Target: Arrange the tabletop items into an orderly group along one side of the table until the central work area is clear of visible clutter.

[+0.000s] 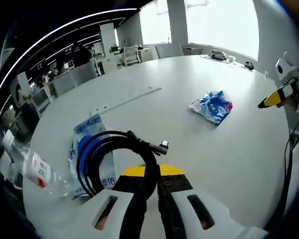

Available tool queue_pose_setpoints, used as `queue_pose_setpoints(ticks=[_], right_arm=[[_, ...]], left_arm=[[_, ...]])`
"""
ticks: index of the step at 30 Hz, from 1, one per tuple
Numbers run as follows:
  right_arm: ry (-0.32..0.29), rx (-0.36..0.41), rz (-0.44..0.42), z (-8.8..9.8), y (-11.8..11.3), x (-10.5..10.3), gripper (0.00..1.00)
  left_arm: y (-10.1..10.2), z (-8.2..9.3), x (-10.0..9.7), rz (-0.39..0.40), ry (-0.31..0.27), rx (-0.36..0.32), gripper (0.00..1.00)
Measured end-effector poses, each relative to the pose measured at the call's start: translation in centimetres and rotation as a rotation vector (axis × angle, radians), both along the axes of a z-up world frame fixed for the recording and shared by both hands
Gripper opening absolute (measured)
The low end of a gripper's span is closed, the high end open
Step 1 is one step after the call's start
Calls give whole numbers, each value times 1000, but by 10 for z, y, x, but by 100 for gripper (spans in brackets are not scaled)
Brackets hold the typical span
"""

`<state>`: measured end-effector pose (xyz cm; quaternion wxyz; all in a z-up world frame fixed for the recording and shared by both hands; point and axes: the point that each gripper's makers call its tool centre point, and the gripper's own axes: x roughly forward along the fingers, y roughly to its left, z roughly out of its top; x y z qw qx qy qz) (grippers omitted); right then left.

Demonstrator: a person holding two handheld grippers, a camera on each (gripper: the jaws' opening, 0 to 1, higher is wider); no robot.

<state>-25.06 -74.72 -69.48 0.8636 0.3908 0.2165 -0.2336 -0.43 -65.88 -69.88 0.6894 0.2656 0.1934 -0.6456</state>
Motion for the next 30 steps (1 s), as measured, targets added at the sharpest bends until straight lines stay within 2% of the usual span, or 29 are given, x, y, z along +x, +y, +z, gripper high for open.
queue_pose_setpoints(ticks=[5,9,11,13,15,16,17,19,22,28,30], right_arm=[[-18,23,9,3,3,8,35],[-31,46,22,11,6,15,37],[-58,71,12,17,7,21,38],[-94,126,-16,22,10,28,38],[-140,148,-24,29,12,37,38],[-165,187,-20,33,17,43,39],[-170,191,-4,35,21,49,40],[-162,191,34,36,28,58,41],[-148,183,101,38,41,76,42],[-144,193,149,39,55,99,39],[-143,209,156,38,60,104,38]], left_arm=[[-3,11,-28,-107,-88,-5,3],[-8,22,-58,-232,-210,5,3],[-9,24,-70,-276,-278,27,3],[-13,26,-85,-318,-293,18,3],[-16,27,-97,-344,-302,16,3],[-17,27,-101,-355,-311,19,3],[-18,28,-107,-367,-316,15,3],[-19,29,-115,-391,-328,14,3],[-18,32,-129,-469,-395,18,3],[-11,27,-147,-561,-496,52,3],[-9,24,-152,-588,-511,58,3]])
